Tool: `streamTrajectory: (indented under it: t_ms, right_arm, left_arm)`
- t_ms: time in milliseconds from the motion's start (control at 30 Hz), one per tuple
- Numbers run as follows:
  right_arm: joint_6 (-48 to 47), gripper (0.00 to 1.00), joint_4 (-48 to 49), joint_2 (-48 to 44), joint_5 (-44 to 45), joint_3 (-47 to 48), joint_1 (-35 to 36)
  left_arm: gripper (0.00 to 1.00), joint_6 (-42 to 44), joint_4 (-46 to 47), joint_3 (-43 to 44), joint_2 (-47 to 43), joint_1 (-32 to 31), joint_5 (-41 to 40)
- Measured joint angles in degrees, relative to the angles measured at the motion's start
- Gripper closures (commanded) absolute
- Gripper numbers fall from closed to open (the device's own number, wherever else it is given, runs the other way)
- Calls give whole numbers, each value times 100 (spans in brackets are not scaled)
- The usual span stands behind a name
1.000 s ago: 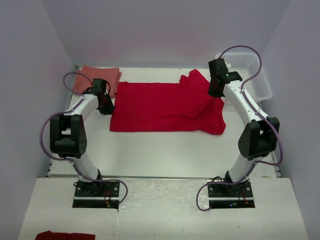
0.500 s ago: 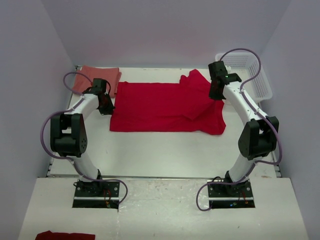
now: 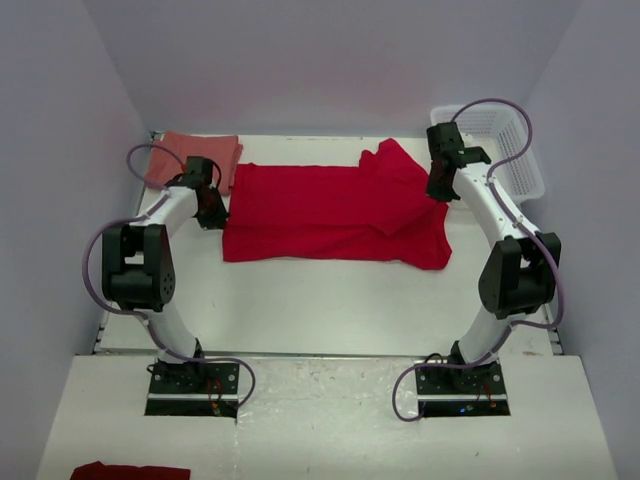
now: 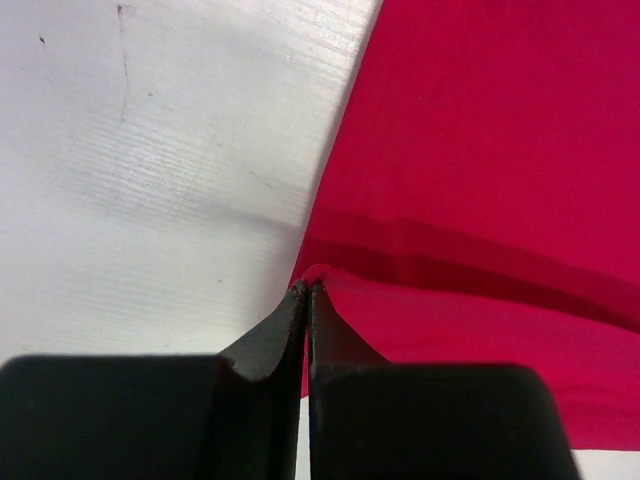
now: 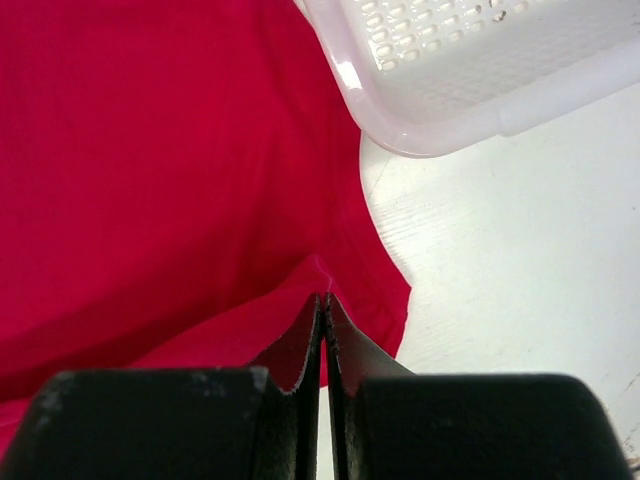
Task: Fold and stack the t-shirts
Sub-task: Fold the flattened tshirt in 1/3 of the way
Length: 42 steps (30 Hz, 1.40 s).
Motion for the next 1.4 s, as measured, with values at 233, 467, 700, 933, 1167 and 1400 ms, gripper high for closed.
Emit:
streamTrajectory:
  t_ms: [233, 467, 700, 933, 1167, 1400]
  right_arm:
    - [-24, 100, 39, 170, -144, 39, -33]
    - [-105, 100, 138, 476, -446, 186, -31]
    - [-186, 100, 133, 872, -680, 660, -31]
    - [-323, 100, 101, 1174, -841, 1088, -31]
    - [-426, 100, 39, 1491, -938, 1449, -31]
    - [-481, 100, -9, 1545, -977, 1473, -31]
  left_arm:
    - [100, 2, -4, 57, 96, 0, -2]
    - [100, 0, -9, 225, 122, 0, -17]
    - [90, -7, -4, 595, 474, 0, -20]
    - [60, -129, -37, 632, 651, 0, -146]
    - [59, -197, -170, 667, 479, -74, -925]
    - [100, -251, -114, 507, -374, -953, -791]
